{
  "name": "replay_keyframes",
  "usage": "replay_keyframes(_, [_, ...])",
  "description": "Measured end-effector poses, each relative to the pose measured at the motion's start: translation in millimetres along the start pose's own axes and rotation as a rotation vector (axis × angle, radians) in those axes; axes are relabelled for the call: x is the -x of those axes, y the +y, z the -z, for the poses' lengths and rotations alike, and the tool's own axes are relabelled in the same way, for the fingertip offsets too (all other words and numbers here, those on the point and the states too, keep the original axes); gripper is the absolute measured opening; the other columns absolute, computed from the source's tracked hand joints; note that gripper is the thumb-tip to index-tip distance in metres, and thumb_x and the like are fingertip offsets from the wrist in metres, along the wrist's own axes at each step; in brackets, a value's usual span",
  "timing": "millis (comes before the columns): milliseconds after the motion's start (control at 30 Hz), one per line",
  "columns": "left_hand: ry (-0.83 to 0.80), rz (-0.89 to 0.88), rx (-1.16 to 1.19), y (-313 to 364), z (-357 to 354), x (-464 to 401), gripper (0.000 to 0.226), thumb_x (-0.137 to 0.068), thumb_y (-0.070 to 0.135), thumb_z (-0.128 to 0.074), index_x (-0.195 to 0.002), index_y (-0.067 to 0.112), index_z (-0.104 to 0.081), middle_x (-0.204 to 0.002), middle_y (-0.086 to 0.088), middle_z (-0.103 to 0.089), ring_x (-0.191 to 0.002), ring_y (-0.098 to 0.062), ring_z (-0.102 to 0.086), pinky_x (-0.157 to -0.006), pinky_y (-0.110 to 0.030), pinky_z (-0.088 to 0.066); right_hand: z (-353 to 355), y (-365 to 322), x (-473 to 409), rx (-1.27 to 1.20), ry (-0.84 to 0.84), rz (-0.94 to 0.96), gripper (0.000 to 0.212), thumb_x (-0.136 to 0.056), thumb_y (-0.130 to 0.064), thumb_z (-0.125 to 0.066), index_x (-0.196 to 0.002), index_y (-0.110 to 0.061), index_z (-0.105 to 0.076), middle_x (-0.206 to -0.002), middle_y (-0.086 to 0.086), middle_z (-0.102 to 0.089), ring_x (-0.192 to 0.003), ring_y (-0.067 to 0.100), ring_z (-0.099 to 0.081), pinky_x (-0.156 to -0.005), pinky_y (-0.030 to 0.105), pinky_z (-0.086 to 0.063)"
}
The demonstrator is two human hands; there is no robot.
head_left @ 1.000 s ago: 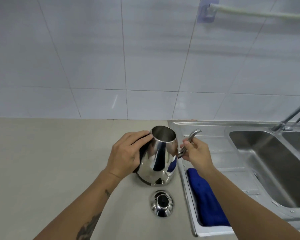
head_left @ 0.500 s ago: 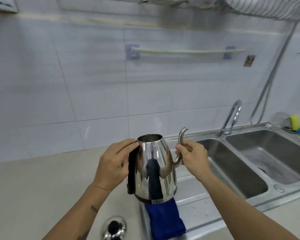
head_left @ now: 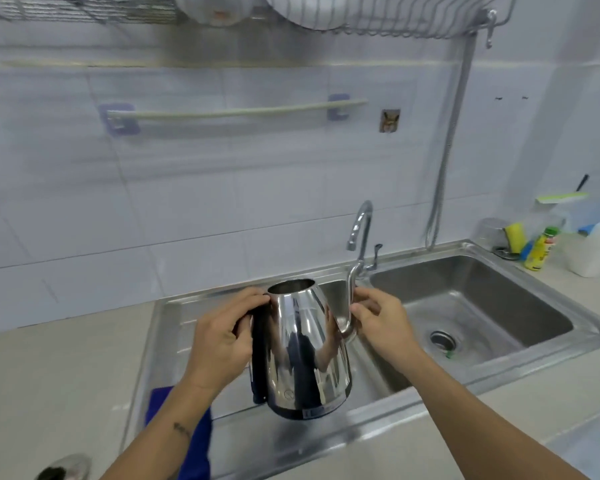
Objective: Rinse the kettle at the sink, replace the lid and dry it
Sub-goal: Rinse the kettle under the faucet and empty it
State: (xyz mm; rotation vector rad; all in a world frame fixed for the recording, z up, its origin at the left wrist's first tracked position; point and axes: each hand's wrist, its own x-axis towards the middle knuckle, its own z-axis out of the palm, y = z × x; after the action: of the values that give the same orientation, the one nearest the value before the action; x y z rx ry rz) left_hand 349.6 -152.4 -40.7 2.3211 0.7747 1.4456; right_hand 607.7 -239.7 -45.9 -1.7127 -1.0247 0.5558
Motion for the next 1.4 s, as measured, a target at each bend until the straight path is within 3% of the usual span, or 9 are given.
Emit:
replay_keyframes(167, [-0.053,0.018,-0.01,14.4,-55.5,-14.2,0.048,-0.083,-0.018,-0.058,-0.112,0.016,-0.075,-0.118,0.009,-0.071,-0.115,-0.002,-0.064,-0.102,-0.026,-0.051,50.0,28.4,-32.0,0.04,-0.013,-0.079,0.033,-0.091,-0.014,-0.064,-0.109,-0.04,-0.071,-0.086,-0.003,-0.078,-0.087,0.021,-0.075,-0.085,0.051,-0.061])
replay_keyframes(300, [-0.093,0.018,-0.003,6.2,-94.6,-23.1,0.043,-0.084,-0.011,-0.056,-0.11,0.017,-0.075,-0.119,0.019,-0.067,-0.115,0.009,-0.06,-0.101,-0.017,-0.047,79.8,46.3,-61.6,0.138,-0.059,-0.133,0.037,-0.092,-0.012,-0.063,-0.128,-0.02,-0.064,-0.089,0.005,-0.076,-0.088,0.027,-0.072,-0.086,0.051,-0.06])
replay_keyframes(533, [-0.107,0.142,0.007,-27.3,-151.6,-45.0,0.045,-0.085,-0.009,-0.058,-0.109,0.024,-0.076,-0.116,0.018,-0.069,-0.113,0.0,-0.063,-0.102,-0.025,-0.05,114.3,65.8,-129.6,0.312,-0.064,-0.181,0.046,-0.087,-0.024,-0.065,-0.133,-0.023,-0.061,-0.092,-0.005,-0.072,-0.092,0.022,-0.066,-0.092,0.049,-0.058])
replay_keyframes(700, [-0.139,0.205,-0.024,-49.6,-178.4,-63.2,0.046,-0.084,-0.011,-0.06,-0.107,0.026,-0.077,-0.115,0.018,-0.07,-0.111,0.001,-0.063,-0.102,-0.028,-0.051,115.9,60.9,-185.4,0.351,-0.117,-0.204,0.051,-0.093,-0.02,-0.063,-0.143,-0.018,-0.052,-0.121,0.005,-0.067,-0.109,0.026,-0.064,-0.091,0.035,-0.051])
replay_keyframes(767, [-0.156,0.235,-0.032,-54.4,-187.0,-67.3,0.046,-0.085,-0.01,-0.061,-0.107,0.027,-0.077,-0.115,0.023,-0.068,-0.112,0.008,-0.06,-0.103,-0.024,-0.049,111.0,62.0,-211.0,0.398,-0.185,-0.232,0.056,-0.094,-0.016,-0.061,-0.148,-0.015,-0.046,-0.13,0.008,-0.062,-0.116,0.025,-0.059,-0.091,0.03,-0.045])
replay_keyframes(900, [-0.171,0.261,-0.034,-59.5,-206.6,-75.0,0.046,-0.084,-0.013,-0.06,-0.105,0.023,-0.077,-0.114,0.031,-0.063,-0.111,0.016,-0.056,-0.099,-0.008,-0.042,98.7,70.8,-264.9,0.515,-0.314,-0.21,0.06,-0.096,-0.005,-0.048,-0.154,-0.008,-0.034,-0.155,0.017,-0.044,-0.142,0.03,-0.044,-0.112,0.035,-0.036])
replay_keyframes(1100, [-0.149,0.339,-0.063,-57.1,-226.9,-80.3,0.045,-0.084,-0.016,-0.059,-0.103,0.02,-0.077,-0.113,0.029,-0.066,-0.111,0.004,-0.062,-0.097,-0.012,-0.047,84.0,86.6,-328.0,0.617,-0.405,-0.12,0.06,-0.099,-0.005,-0.04,-0.157,-0.005,-0.027,-0.166,0.013,-0.026,-0.153,0.028,-0.025,-0.122,0.034,-0.02])
replay_keyframes(1267, [-0.119,0.408,-0.087,-49.5,-234.8,-82.9,0.046,-0.083,-0.019,-0.059,-0.102,0.018,-0.078,-0.114,0.037,-0.063,-0.112,0.007,-0.061,-0.096,-0.006,-0.042,75.3,100.4,-351.9,0.602,-0.413,-0.126,0.044,-0.1,-0.007,-0.041,-0.141,0.006,-0.048,-0.15,0.021,-0.049,-0.138,0.039,-0.043,-0.111,0.04,-0.033])
replay_keyframes(1400, [-0.103,0.438,-0.092,-47.3,-235.9,-80.6,0.048,-0.082,-0.019,-0.059,-0.103,0.02,-0.077,-0.114,0.034,-0.064,-0.111,0.005,-0.063,-0.097,-0.01,-0.045,73.1,113.1,-345.9,0.555,-0.363,-0.08,0.035,-0.088,-0.006,-0.05,-0.116,-0.003,-0.07,-0.125,0.017,-0.07,-0.118,0.039,-0.06,-0.096,0.039,-0.047])
